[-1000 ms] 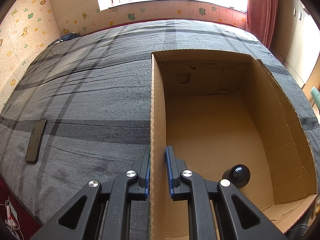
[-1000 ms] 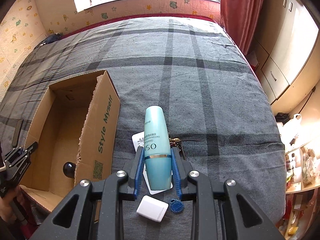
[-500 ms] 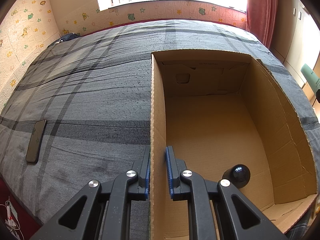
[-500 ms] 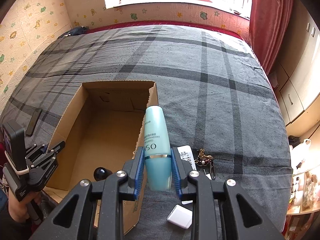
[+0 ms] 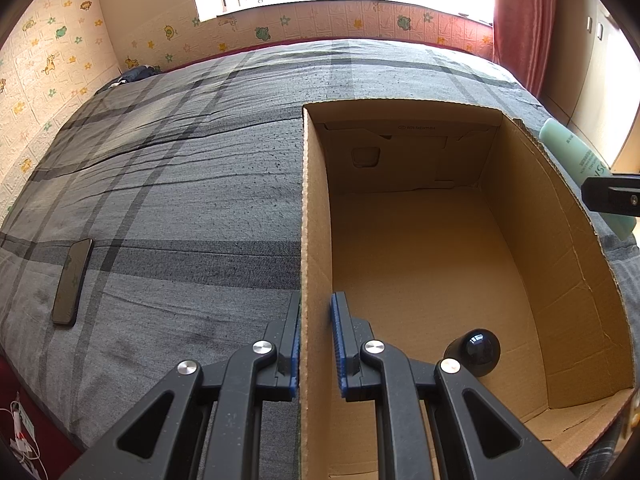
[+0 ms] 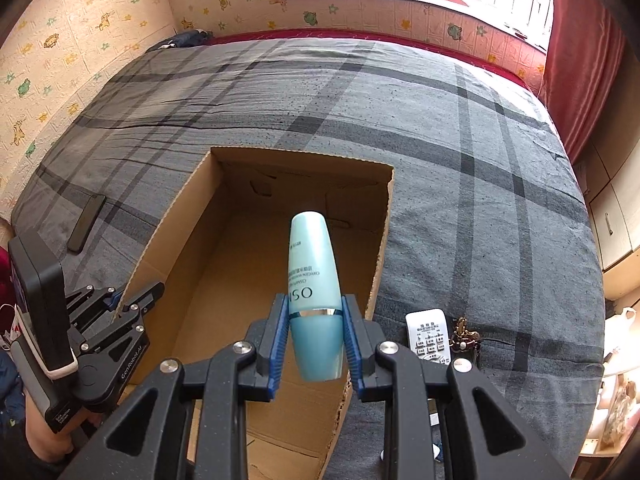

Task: Organize rigid objects

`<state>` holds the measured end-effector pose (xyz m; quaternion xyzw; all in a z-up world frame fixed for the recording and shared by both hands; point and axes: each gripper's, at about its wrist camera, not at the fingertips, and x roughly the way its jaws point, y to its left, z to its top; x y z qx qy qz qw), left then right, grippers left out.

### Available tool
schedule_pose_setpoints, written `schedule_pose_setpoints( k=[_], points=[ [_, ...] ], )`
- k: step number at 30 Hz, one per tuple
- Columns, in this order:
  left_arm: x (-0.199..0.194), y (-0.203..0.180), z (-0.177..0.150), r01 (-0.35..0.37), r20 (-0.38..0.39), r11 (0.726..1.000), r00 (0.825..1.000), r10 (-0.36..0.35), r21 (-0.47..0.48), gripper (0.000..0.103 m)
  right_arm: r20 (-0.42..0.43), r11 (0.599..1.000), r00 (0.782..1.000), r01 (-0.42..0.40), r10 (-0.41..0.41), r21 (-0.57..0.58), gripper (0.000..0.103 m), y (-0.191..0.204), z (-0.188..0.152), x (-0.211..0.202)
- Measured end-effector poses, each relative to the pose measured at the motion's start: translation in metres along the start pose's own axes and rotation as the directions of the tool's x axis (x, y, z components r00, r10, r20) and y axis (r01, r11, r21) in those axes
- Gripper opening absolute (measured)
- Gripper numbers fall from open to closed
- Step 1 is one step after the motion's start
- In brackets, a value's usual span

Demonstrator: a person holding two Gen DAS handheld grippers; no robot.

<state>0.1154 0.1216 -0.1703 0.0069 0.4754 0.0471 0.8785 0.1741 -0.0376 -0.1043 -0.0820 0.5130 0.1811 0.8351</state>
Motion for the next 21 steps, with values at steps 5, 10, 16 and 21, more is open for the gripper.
schedule_pose_setpoints(
  k=[5,10,16,21],
  points=[
    [0.0,0.0,0.0,0.001,-0.001,1.0,1.0,-0.001,-0.001,0.014,-0.036,1.0,0.999,-0.016,0.015,-0.021,0.027,0.014,0.005,0.02],
    [0.0,0.001,0.0,0.002,-0.001,1.0,1.0,-0.002,-0.002,0.014,-0.058,0.999,0.998,-0.023,0.02,-0.043,0.027,0.027,0.012,0.036],
    [0.001,0.001,0.0,0.003,-0.002,1.0,1.0,-0.003,-0.002,0.014,-0.099,0.997,0.994,-0.042,0.035,-0.065,0.027,0.039,0.019,0.058],
    [0.001,0.001,-0.001,0.003,-0.001,1.0,1.0,-0.003,-0.002,0.014,-0.134,0.996,0.991,-0.041,0.031,-0.077,0.028,0.047,0.022,0.077]
  ],
)
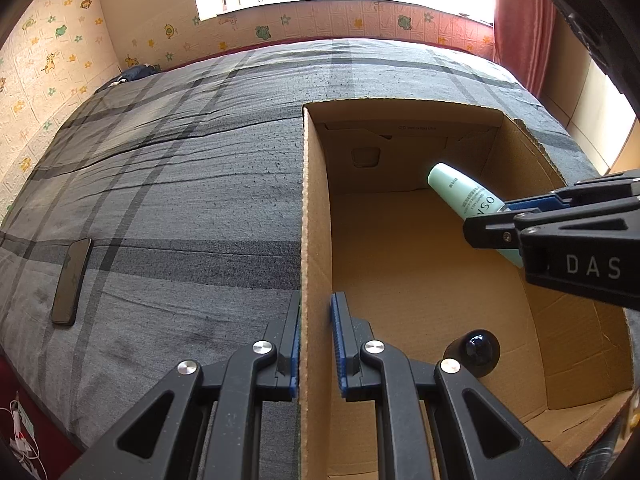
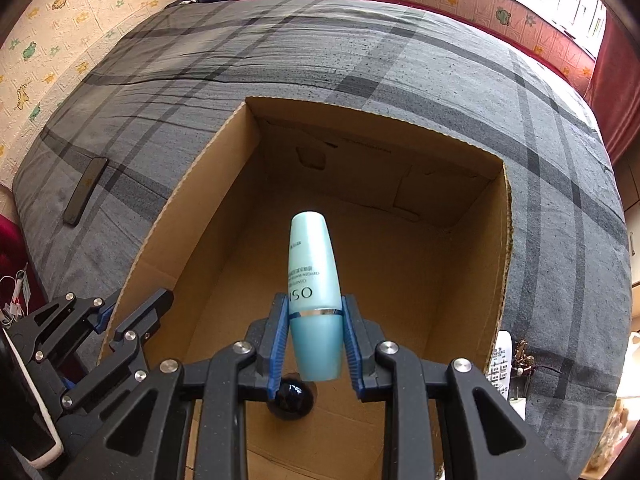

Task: Organize rigid objects

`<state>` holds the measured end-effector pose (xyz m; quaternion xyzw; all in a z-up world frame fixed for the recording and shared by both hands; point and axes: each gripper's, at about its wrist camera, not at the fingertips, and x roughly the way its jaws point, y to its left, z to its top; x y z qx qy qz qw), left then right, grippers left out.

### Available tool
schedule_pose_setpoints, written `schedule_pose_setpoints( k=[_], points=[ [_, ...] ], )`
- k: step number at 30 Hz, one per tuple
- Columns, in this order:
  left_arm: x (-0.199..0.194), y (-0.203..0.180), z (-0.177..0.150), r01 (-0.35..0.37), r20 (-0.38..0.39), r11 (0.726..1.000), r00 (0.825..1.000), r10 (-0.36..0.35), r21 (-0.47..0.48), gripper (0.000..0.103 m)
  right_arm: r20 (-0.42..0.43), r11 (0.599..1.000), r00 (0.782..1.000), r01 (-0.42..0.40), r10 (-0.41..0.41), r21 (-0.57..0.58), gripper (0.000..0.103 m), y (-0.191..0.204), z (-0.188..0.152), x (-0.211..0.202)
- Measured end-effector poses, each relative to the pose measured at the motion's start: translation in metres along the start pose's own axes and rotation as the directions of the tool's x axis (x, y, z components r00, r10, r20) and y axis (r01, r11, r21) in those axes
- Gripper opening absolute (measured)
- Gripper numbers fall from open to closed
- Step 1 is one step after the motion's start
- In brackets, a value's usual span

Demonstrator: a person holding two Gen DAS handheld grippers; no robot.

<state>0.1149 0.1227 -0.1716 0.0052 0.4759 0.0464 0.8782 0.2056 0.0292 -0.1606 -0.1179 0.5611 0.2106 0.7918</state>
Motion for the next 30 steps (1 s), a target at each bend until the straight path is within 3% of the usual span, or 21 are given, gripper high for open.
schedule_pose_setpoints(
  k=[14,30],
  points=[
    [0.0,0.0,0.0,-0.002,-0.002,1.0,1.0,0.002,0.003,0.014,-0.107,1.0,0.994,0.003,-0.003,0.001,0.028,0.01,0.01,0.055],
    [0.001,0.003,0.001,-0.002,-0.004,1.0,1.0,0.002,-0.001,0.014,-0.111,1.0,0.994,-0.012,0.013,0.011,0.028,0.011,0.013,0.055]
  ],
)
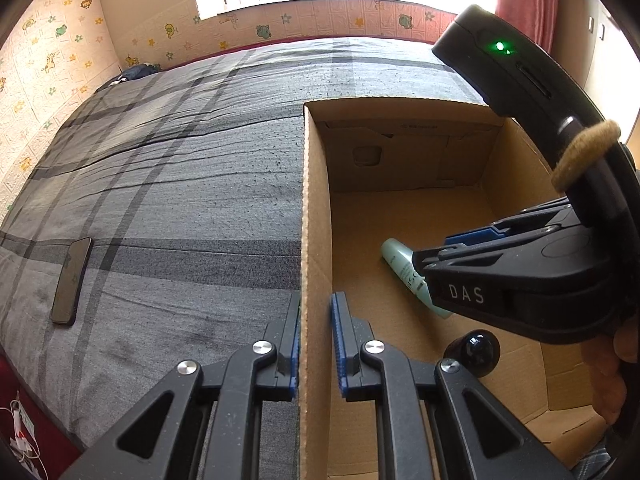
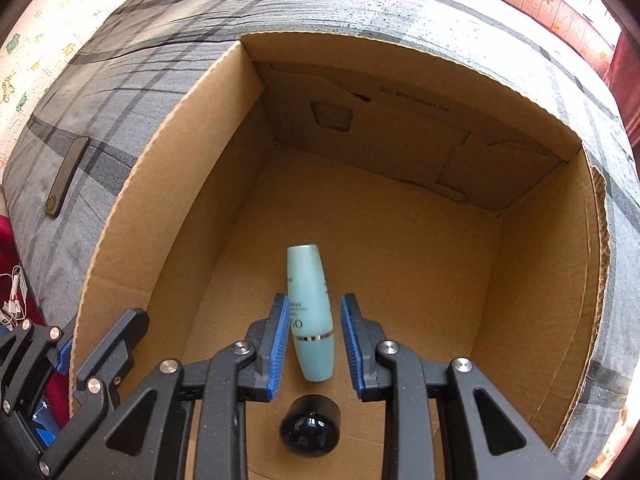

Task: Organize rigid objects
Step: 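Lower the light-blue bottle into the box and open the right gripper, then withdraw the right gripper from the box toward the white charger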

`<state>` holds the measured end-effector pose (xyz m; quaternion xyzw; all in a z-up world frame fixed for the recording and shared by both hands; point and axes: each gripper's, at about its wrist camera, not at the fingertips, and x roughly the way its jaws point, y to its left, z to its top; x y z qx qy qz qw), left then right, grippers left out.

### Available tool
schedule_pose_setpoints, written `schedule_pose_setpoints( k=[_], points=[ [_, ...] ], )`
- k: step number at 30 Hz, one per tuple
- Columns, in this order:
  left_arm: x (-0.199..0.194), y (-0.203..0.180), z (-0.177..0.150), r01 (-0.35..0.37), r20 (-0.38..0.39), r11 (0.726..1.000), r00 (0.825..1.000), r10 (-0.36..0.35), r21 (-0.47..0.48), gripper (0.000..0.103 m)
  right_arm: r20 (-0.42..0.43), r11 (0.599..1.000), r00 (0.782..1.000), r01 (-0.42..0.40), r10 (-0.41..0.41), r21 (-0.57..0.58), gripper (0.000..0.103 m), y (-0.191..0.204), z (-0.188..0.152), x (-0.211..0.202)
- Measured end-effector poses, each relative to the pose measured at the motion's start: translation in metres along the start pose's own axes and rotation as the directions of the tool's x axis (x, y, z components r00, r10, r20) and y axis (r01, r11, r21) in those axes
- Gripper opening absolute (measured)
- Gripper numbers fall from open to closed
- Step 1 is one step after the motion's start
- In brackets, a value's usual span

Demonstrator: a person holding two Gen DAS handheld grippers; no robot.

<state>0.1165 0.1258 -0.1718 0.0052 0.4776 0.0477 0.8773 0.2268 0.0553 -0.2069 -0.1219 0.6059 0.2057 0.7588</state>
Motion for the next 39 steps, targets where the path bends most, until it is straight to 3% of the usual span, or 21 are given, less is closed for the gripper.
schedule_pose_setpoints(
  k=[14,17,20,23,25,27,31,33,39],
  points=[
    [0.0,0.0,0.0,0.001,-0.001,1.0,1.0,-0.001,-0.001,0.014,0.045,1.0,0.999,0.004,-0.005,0.008,0.028,-0.001,-0.005,-0.027],
    [0.001,-0.001,0.0,-0.001,-0.001,1.0,1.0,0.001,0.001,0.014,0.063,1.0,0.998,0.014,-0.015,0.016,0.036,-0.004,-0.009,-0.038],
    [0.001,-0.002,0.0,-0.001,-0.003,1.0,1.0,0.001,0.001,0.014,0.096,0.999,0.995,0.03,-0.032,0.022,0.05,-0.007,-0.013,-0.052],
    [0.001,-0.001,0.001,-0.002,-0.003,1.0,1.0,0.002,0.001,0.014,0.124,0.998,0.991,0.051,-0.053,0.021,0.052,-0.008,-0.017,-0.068],
    [0.001,-0.001,0.001,-0.003,-0.003,1.0,1.0,0.003,0.002,0.014,0.14,0.998,0.988,0.059,-0.063,0.033,0.058,-0.01,-0.02,-0.079],
    [0.001,-0.001,0.001,-0.003,-0.004,1.0,1.0,0.003,0.001,0.014,0.159,0.997,0.985,0.054,-0.061,0.049,0.077,-0.013,-0.026,-0.094],
    [0.001,-0.001,0.001,-0.003,-0.004,1.0,1.0,0.003,0.0,0.014,0.187,0.995,0.98,0.056,-0.071,0.083,0.085,-0.027,-0.035,-0.114],
    [0.001,-0.001,0.001,-0.002,-0.004,1.0,1.0,0.002,-0.001,0.014,0.195,0.994,0.978,0.047,-0.066,0.102,0.095,-0.035,-0.037,-0.121],
    [0.001,-0.001,0.001,-0.002,-0.004,1.0,1.0,0.002,-0.002,0.014,0.228,0.989,0.969,0.059,-0.09,0.138,0.1,-0.059,-0.049,-0.144]
  ],
)
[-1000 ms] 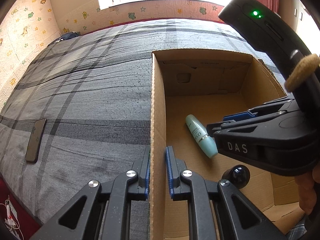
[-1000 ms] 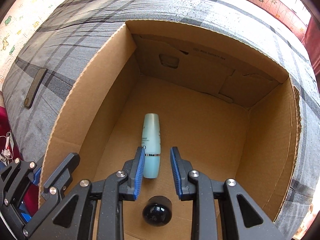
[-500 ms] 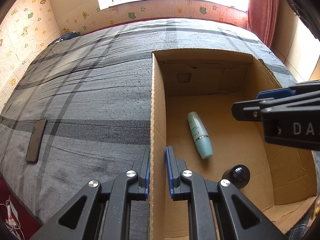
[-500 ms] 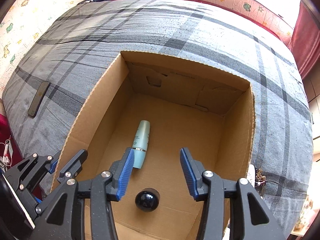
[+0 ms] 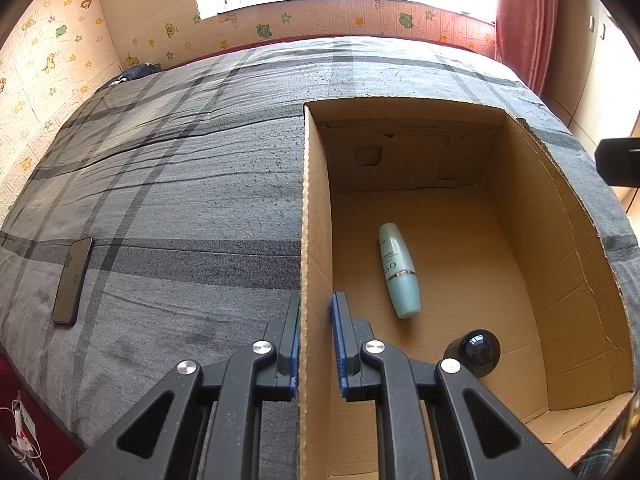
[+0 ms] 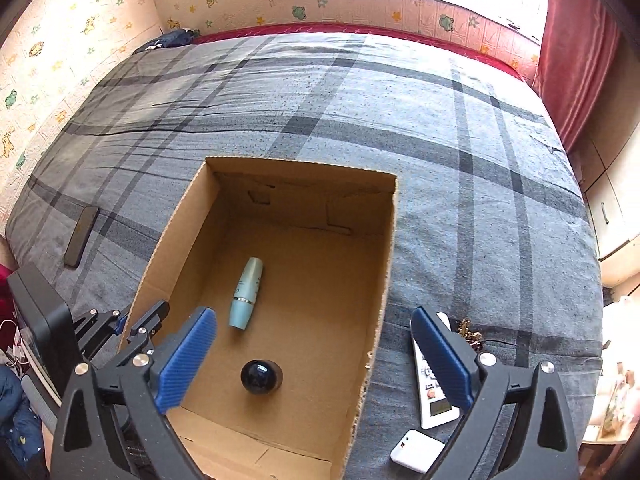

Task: Organize rigid objects
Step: 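Withdraw the right gripper from the box toward the white charger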

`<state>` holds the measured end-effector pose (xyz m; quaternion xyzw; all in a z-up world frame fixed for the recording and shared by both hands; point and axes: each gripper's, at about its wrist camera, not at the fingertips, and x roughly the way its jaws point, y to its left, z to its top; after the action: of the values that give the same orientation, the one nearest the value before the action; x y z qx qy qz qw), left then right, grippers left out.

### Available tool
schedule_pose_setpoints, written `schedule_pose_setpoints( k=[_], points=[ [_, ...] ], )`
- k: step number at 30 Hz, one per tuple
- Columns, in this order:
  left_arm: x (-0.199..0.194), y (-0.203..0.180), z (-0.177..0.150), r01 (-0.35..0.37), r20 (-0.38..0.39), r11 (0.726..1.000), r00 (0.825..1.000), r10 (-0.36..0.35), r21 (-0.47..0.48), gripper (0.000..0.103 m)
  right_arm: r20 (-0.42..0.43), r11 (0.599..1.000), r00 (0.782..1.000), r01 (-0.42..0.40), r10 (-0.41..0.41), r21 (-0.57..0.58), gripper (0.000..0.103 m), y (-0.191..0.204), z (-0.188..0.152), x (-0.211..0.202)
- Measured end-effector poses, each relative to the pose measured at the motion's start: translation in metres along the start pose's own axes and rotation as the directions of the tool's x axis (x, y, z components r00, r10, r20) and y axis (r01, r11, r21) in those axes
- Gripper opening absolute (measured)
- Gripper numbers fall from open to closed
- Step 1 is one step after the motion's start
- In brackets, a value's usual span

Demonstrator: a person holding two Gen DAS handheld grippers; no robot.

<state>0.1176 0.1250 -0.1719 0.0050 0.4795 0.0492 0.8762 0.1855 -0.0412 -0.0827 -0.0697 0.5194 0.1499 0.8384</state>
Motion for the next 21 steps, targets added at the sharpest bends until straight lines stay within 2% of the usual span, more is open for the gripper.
schedule_pose_setpoints(
  k=[11,21],
  points=[
    [-0.001,0.0,0.0,0.001,0.0,1.0,1.0,-0.001,-0.001,0.014,0.048,0.998,0.998,0.041,-0.043,0.05,0.1,-0.054,-0.013,-0.029],
    [-0.001,0.0,0.0,0.001,-0.001,1.0,1.0,-0.001,0.0,0.014,0.002,0.988,0.993,0.117,-0.118,0.097,0.1,-0.098,-0.047,-0.022]
  ],
)
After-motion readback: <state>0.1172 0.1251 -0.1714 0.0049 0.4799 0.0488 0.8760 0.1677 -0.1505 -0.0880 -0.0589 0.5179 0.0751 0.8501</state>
